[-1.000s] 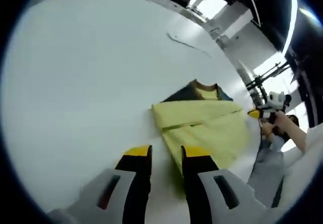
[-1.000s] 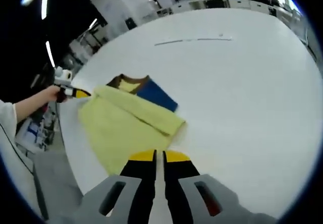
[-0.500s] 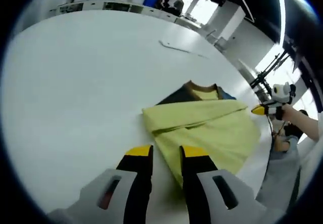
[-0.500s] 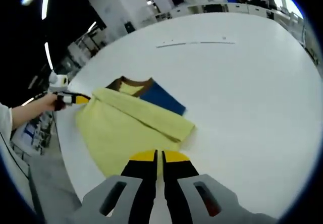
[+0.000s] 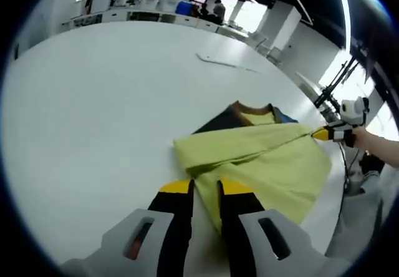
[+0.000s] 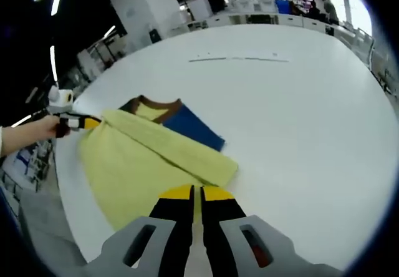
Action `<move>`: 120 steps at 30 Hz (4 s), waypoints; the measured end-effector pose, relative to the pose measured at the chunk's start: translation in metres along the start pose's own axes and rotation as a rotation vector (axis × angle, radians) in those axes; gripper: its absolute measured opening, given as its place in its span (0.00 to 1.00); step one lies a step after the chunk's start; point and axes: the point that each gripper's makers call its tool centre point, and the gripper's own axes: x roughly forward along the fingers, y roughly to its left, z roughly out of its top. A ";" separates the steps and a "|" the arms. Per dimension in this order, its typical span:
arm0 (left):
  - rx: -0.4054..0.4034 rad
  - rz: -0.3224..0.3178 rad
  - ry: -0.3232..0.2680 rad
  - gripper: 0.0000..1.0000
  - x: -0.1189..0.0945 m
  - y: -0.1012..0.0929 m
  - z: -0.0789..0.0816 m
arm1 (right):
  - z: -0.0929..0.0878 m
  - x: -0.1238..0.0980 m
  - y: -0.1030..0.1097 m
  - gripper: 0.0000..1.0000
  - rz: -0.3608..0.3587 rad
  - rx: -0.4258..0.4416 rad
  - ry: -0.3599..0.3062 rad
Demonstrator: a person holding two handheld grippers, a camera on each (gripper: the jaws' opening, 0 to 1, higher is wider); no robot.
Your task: Fold the garment on the visible template until the final outline fits inside the template.
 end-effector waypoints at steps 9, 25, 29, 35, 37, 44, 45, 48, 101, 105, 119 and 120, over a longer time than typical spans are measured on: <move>0.016 -0.005 -0.011 0.14 0.009 -0.002 0.012 | 0.014 0.009 -0.003 0.04 -0.007 0.005 -0.033; 0.028 -0.013 -0.035 0.13 0.033 0.008 0.045 | 0.041 0.024 -0.018 0.04 -0.014 -0.021 -0.040; 0.025 -0.011 -0.040 0.13 0.038 0.014 0.052 | 0.047 0.027 -0.024 0.04 -0.020 -0.029 -0.040; 0.021 -0.007 -0.043 0.13 0.044 0.019 0.059 | 0.053 0.032 -0.031 0.04 -0.027 -0.039 -0.039; 0.020 -0.005 -0.042 0.13 0.046 0.021 0.060 | 0.053 0.033 -0.033 0.04 -0.031 -0.043 -0.035; 0.009 -0.004 -0.035 0.10 0.052 0.024 0.059 | 0.050 0.036 -0.041 0.04 -0.048 -0.059 -0.015; 0.007 -0.004 -0.037 0.09 0.052 0.024 0.059 | 0.049 0.036 -0.041 0.04 -0.047 -0.059 -0.013; -0.005 0.001 -0.042 0.07 0.050 0.027 0.059 | 0.047 0.035 -0.043 0.04 -0.053 -0.059 -0.010; -0.115 -0.052 -0.116 0.42 -0.090 -0.022 -0.027 | -0.028 -0.081 0.011 0.24 0.057 0.065 -0.118; -0.096 -0.047 -0.101 0.47 -0.105 -0.031 -0.036 | -0.035 -0.092 0.017 0.29 0.072 0.057 -0.111; -0.096 -0.046 -0.091 0.61 -0.150 -0.068 -0.062 | -0.058 -0.133 0.037 0.45 0.085 0.036 -0.100; -0.096 -0.047 -0.092 0.62 -0.152 -0.069 -0.063 | -0.060 -0.135 0.039 0.46 0.088 0.036 -0.100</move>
